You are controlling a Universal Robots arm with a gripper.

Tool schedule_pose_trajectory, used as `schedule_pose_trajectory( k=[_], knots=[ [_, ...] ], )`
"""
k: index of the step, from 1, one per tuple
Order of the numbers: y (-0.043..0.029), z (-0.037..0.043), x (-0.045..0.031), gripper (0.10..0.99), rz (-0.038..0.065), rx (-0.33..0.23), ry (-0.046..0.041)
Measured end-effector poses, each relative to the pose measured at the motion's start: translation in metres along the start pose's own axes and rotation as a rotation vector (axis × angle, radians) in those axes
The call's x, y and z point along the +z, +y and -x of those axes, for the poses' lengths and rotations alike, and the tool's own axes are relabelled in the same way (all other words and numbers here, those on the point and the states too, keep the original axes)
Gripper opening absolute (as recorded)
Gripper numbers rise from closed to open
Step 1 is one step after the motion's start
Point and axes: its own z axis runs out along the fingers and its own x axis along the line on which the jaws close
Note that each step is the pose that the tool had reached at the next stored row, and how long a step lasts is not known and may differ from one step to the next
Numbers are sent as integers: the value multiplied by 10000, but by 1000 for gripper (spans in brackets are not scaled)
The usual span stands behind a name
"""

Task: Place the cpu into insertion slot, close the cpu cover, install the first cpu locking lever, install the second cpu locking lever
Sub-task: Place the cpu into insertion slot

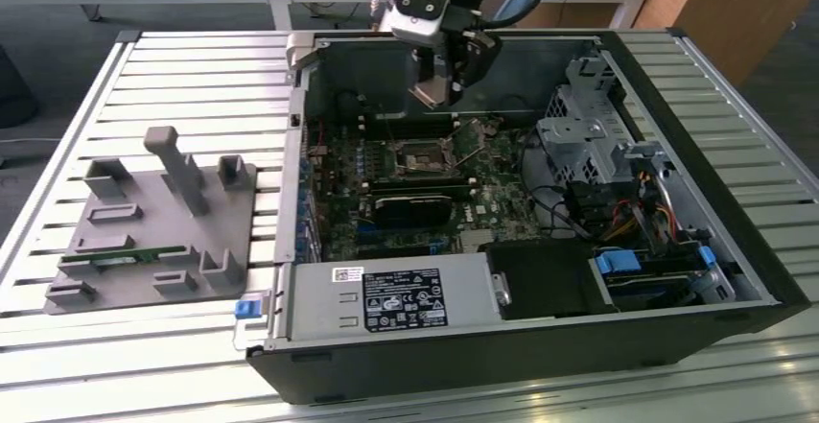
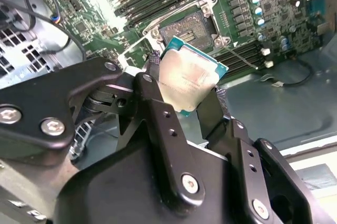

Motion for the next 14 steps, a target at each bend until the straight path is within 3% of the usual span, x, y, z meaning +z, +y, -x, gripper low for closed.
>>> schedule_pose_trajectory(
  k=[14],
  knots=[
    [-9,1,120,533,-5,1908,-174]
  ],
)
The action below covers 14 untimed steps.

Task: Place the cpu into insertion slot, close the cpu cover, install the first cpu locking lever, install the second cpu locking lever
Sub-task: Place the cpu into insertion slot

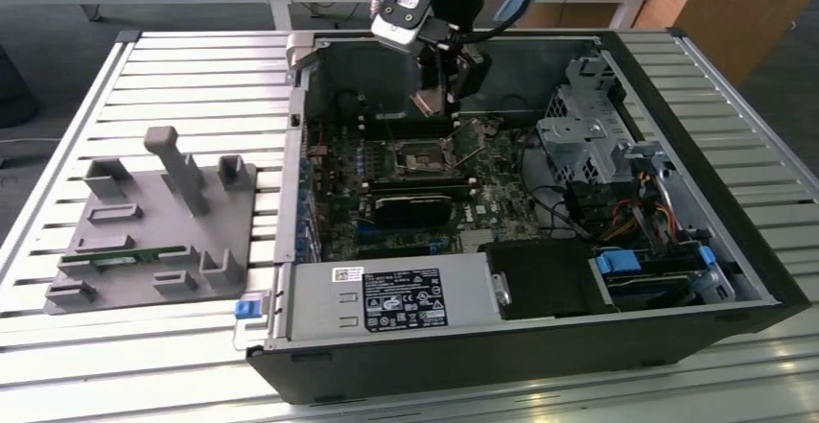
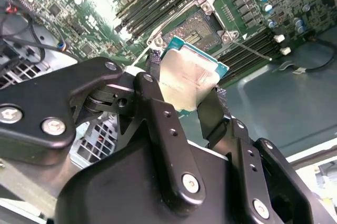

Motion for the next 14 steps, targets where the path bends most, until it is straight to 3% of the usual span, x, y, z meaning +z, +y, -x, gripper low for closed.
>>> schedule_pose_trajectory(
  k=[5,14],
  knots=[
    [-3,0,41,533,-46,139,-149],
    [-6,0,76,533,-49,546,-186]
  ],
)
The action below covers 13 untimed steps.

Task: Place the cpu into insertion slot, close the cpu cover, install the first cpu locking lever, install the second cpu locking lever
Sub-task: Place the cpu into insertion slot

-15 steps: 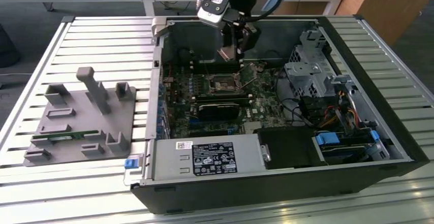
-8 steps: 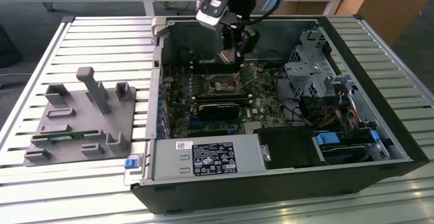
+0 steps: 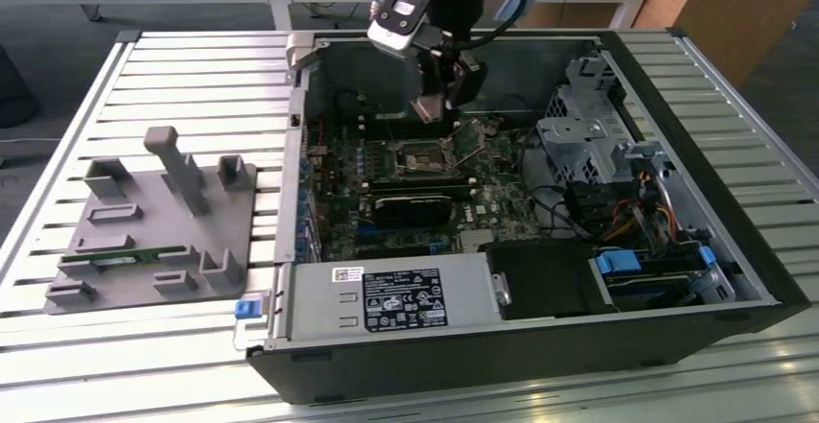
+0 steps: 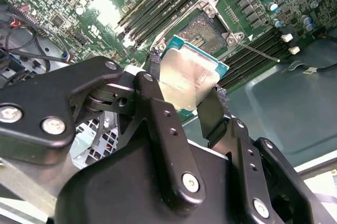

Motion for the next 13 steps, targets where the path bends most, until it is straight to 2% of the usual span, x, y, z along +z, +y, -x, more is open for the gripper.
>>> schedule_pose_trajectory(
  k=[13],
  knots=[
    [2,1,87,533,-11,1042,-99]
  ],
)
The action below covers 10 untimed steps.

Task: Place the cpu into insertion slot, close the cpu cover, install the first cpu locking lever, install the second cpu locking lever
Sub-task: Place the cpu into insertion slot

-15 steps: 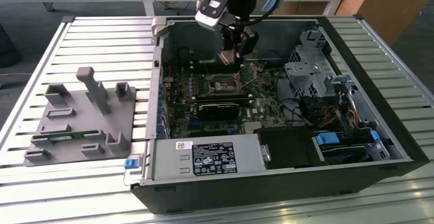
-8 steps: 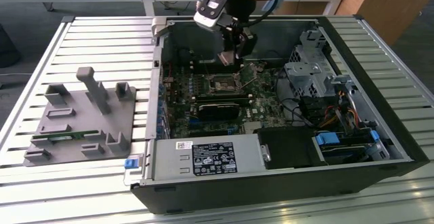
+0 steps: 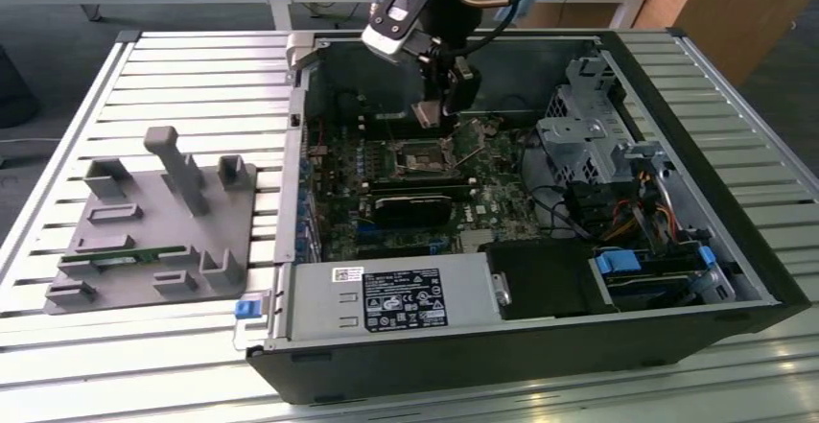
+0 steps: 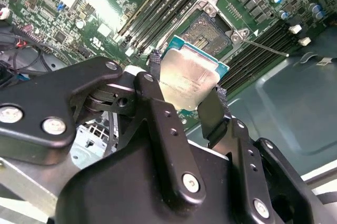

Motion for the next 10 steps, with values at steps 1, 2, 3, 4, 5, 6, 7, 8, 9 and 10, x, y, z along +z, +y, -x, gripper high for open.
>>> schedule_pose_trajectory(
  k=[1,2,3,4,5,6,7,8,9,10],
  knots=[
    [6,1,8,533,0,12,-1],
    [12,3,18,533,1,20,-1],
    [19,4,29,533,0,25,-2],
    [27,6,42,533,0,29,-3],
    [30,6,56,533,0,35,-3],
    [30,6,68,533,0,48,-4],
    [30,6,80,533,-1,69,-5],
    [30,6,90,533,0,93,-7],
    [29,5,102,533,0,118,-10],
    [29,5,112,533,3,149,-16]
  ],
)
